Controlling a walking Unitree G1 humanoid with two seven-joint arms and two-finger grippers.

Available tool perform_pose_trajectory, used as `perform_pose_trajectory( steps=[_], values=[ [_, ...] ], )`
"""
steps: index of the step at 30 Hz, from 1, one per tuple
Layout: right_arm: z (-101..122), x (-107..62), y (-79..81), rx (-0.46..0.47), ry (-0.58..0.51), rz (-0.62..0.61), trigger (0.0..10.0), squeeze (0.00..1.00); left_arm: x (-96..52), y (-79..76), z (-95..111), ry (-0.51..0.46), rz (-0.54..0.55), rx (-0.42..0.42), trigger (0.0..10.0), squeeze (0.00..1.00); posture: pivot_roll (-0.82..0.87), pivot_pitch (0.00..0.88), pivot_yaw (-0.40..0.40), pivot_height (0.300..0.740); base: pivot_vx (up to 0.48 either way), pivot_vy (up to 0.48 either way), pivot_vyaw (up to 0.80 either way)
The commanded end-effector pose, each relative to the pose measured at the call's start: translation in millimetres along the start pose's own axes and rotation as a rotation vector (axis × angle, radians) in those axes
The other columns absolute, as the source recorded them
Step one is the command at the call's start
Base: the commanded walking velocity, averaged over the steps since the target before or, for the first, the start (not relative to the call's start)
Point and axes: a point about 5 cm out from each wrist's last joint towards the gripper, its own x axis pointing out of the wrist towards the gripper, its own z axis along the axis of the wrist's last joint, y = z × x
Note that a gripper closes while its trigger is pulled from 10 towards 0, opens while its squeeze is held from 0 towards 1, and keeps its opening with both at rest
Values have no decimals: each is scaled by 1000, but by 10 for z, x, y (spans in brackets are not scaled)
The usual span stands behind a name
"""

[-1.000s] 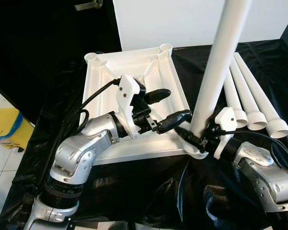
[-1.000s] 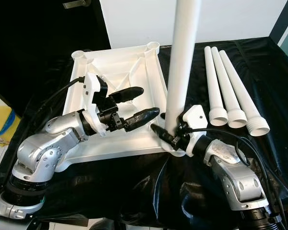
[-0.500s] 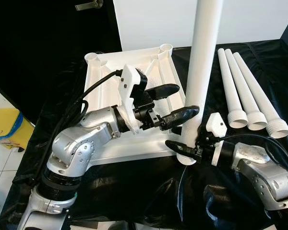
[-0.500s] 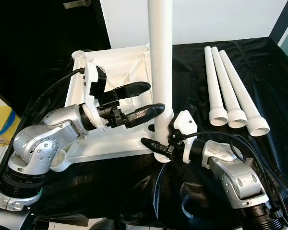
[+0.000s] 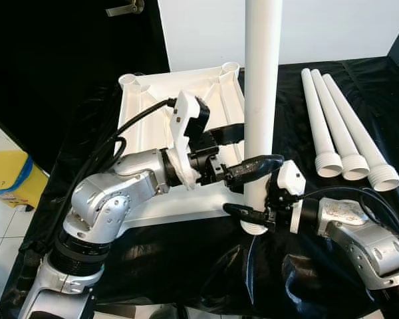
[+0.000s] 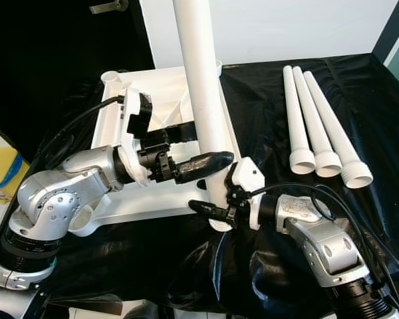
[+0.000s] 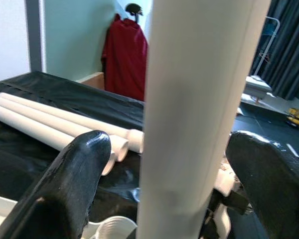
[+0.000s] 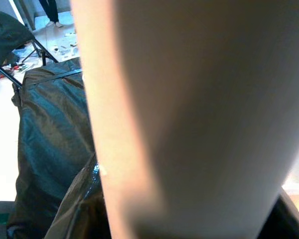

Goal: Building children table

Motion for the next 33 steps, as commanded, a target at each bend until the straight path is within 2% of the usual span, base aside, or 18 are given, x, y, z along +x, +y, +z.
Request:
perform_pose_trajectory(
  steps=[1, 4, 5, 6, 8, 9, 21, 22, 24, 25, 26, 27, 29, 31, 32, 33],
  values=[
    [18, 21, 19, -10, 4, 24, 10000, 0, -2, -206, 47, 9, -334, 26, 10000, 0, -79, 72, 54, 740, 0, 0, 0],
    [18, 21, 19, -12, 4, 24, 10000, 0, 1, -206, 51, 7, -336, 23, 10000, 0, -79, 72, 54, 740, 0, 0, 0],
    [18, 24, 22, -12, 4, 26, 10000, 0, 1, -199, 52, 8, -334, 3, 4431, 0, -81, 67, 57, 740, 0, 0, 0],
    [19, 27, 25, -12, 4, 27, 10000, 0, 3, -194, 46, 12, -332, -6, 863, 0, -81, 67, 57, 740, 0, 0, 0],
    [19, 27, 25, -12, 4, 27, 10000, 0, 3, -194, 46, 12, -332, -6, 863, 0, -81, 67, 57, 740, 0, 0, 0],
    [19, 31, 28, -12, 3, 28, 10000, 0, 4, -191, 37, 14, -329, -13, 0, 0, -83, 60, 56, 740, 0, 0, 0],
    [41, 45, 17, -13, -14, 14, 10000, 0, -5, -172, 48, 11, -312, -20, 0, 0, -59, 64, 58, 740, 0, 0, 0],
    [52, 43, -9, -6, -22, -6, 10000, 0, -12, -144, 72, 22, -275, -1, 8510, 0, -53, 76, 56, 740, 0, 0, 0],
    [57, 42, -19, -3, -26, -13, 10000, 0, -13, -135, 77, 29, -262, 7, 8510, 0, -53, 76, 56, 740, 0, 0, 0],
    [74, 42, -44, -1, -37, -30, 10000, 820, -8, -119, 91, 32, -240, 15, 10000, 0, -51, 81, 57, 740, 0, 0, 0],
    [74, 42, -44, -1, -37, -30, 10000, 820, -8, -119, 91, 32, -240, 15, 10000, 0, -51, 81, 57, 740, 0, 0, 0],
    [108, 45, -95, 2, -62, -65, 10000, 1000, 4, -68, 134, 18, -194, 16, 10000, 0, -50, 82, 56, 740, 0, 0, 0],
    [147, 49, -157, -9, -91, -114, 10000, 1000, 12, 33, 197, -4, -125, -2, 10000, 0, -50, 86, 53, 740, 0, 0, 0],
    [147, 49, -157, -9, -91, -114, 10000, 1000, 12, 33, 197, -4, -125, -2, 10000, 0, -50, 86, 53, 740, 0, 0, 0],
    [176, 56, -207, -18, -112, -159, 10000, 1000, 13, 140, 251, -16, -52, -10, 10000, 0, -49, 88, 54, 740, 0, 0, 0],
    [176, 56, -207, -18, -112, -159, 10000, 1000, 13, 140, 251, -16, -52, -10, 10000, 0, -49, 88, 54, 740, 0, 0, 0]
  ],
)
